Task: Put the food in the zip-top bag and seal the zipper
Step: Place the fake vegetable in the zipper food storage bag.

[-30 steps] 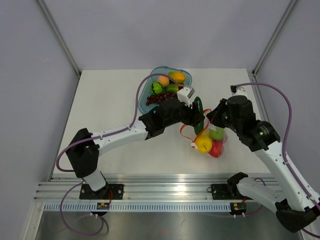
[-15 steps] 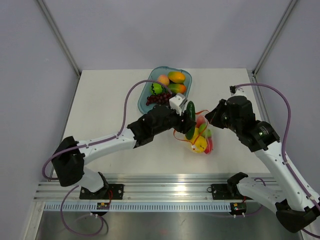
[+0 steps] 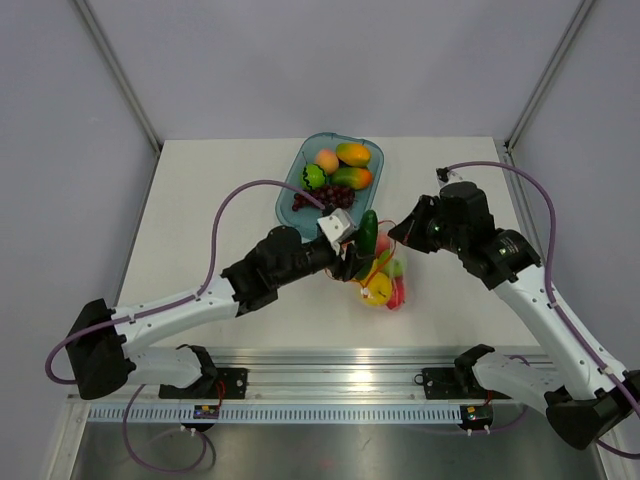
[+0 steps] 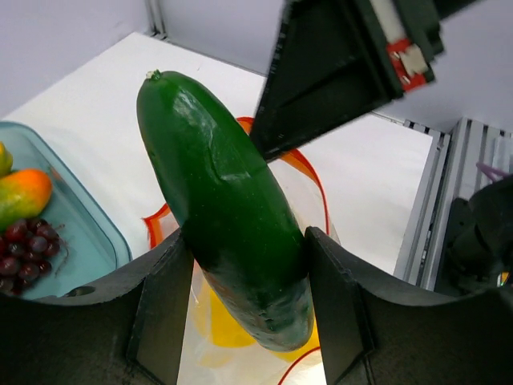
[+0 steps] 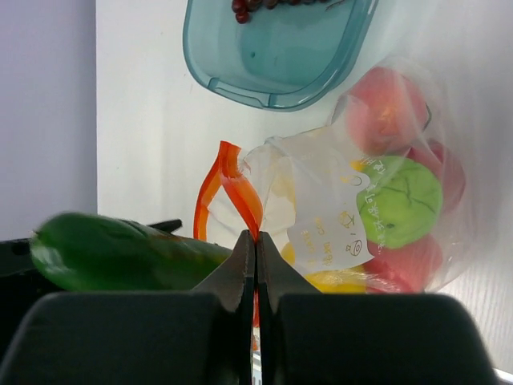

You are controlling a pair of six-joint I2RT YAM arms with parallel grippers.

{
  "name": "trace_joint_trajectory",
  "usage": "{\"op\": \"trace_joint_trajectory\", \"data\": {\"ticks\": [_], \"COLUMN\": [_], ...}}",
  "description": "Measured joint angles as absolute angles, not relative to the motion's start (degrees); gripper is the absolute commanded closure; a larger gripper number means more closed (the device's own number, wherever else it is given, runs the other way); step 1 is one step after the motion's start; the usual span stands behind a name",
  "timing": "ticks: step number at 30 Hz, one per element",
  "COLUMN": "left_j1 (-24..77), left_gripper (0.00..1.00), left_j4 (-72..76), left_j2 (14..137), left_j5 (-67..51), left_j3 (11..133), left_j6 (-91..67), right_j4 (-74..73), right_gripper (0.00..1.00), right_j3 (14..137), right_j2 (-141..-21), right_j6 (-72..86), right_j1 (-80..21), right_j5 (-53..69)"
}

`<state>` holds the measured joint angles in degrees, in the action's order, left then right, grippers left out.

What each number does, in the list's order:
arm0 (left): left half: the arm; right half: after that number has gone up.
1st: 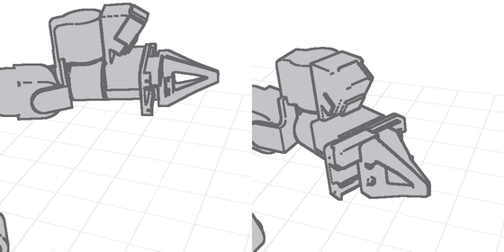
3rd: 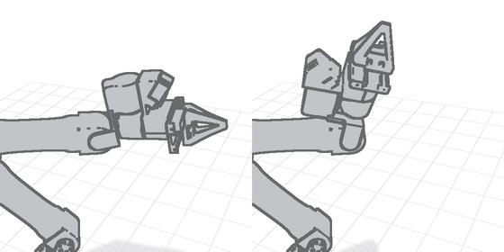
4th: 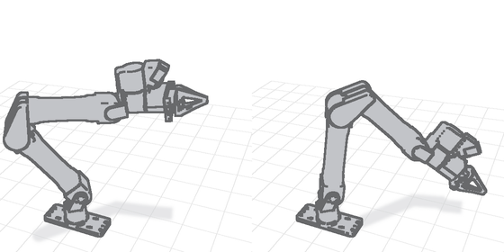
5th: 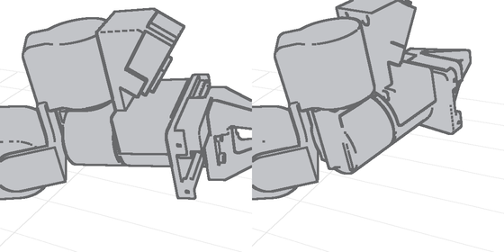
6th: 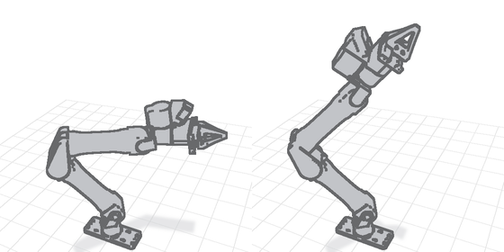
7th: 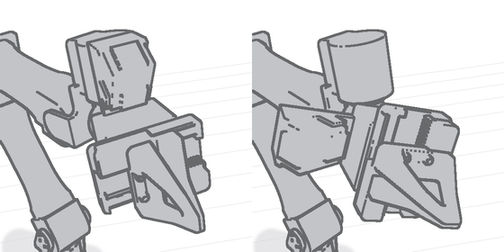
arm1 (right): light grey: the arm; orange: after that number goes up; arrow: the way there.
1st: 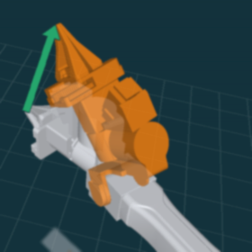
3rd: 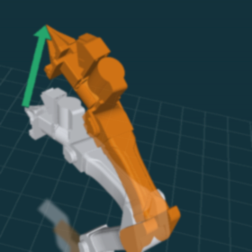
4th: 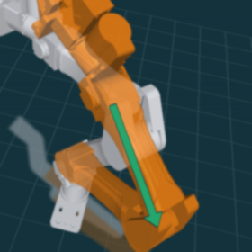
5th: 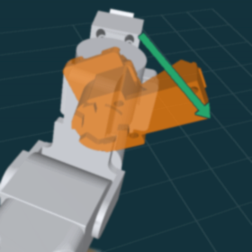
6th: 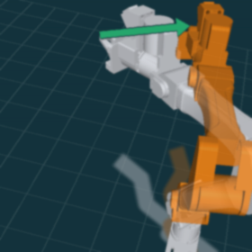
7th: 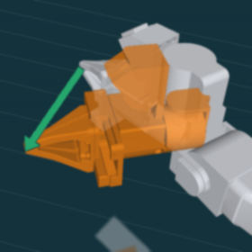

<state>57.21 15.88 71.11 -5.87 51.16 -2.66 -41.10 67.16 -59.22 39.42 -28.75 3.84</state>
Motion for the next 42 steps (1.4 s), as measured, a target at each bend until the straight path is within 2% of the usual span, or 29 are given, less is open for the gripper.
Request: {"op": "trace_joint_trajectory", "data": {"ticks": [12, 27, 29, 30, 31, 32, 36, 37, 38, 40, 41, 42], "left_j1": [58.87, 58.98, 58.98, 58.98, 58.98, 58.98, 58.98, 58.98, 58.98, 58.98, 58.98, 58.98], "left_gripper": [1.0, 1.0, 0.97, 0.92, 0.82, 0.53, 0.34, 0.15, 0.09, 0.09, 0.01, 0.01], "left_j4": [16.84, 8.99, 7.94, 6.9, 6.07, 5.3, 3.33, 2.94, 2.63, 2.55, 2.35, 2.13], "left_j2": [69.28, 72.64, 74.06, 75.11, 76.2, 77.38, 80.36, 80.4, 80.4, 80.25, 80.07, 79.79], "left_j5": [-10.0, -11.09, -10.63, -10.33, -10.07, -9.87, -9.02, -8.88, -8.6, -8.38, -8.25, -8.14], "left_j3": [45.12, 49.67, 51.31, 52.53, 53.84, 55.16, 57.95, 57.95, 57.95, 57.95, 57.95, 57.95], "left_j6": [8.88, 14.28, 15.03, 15.29, 15.46, 15.49, 15.03, 14.83, 14.74, 14.06, 13.89, 13.72], "right_j4": [-38.3, -38.22, -38.24, -38.26, -38.3, -38.3, -38.46, -38.59, -38.98, -39.79, -40.14, -40.45], "right_gripper": [0.99, 0.99, 0.99, 0.99, 0.99, 0.99, 0.99, 0.99, 0.99, 0.99, 0.99, 0.99], "right_j3": [67.26, 67.26, 67.26, 67.26, 67.26, 67.26, 67.26, 67.26, 67.26, 67.26, 67.26, 67.26], "right_j2": [-58.72, -55.61, -55.2, -54.96, -54.72, -54.48, -53.76, -53.67, -53.52, -53.32, -53.21, -53.1], "right_j6": [41.78, 43.4, 43.53, 43.57, 43.62, 43.68, 43.79, 43.77, 43.72, 43.72, 43.7, 43.66], "right_j1": [-28.75, -28.71, -28.71, -28.71, -28.71, -28.71, -28.71, -28.71, -28.71, -28.71, -28.71, -28.71], "right_j5": [10.02, 13.43, 13.74, 13.96, 14.2, 14.28, 14.5, 14.5, 14.48, 14.44, 14.33, 14.2]}}
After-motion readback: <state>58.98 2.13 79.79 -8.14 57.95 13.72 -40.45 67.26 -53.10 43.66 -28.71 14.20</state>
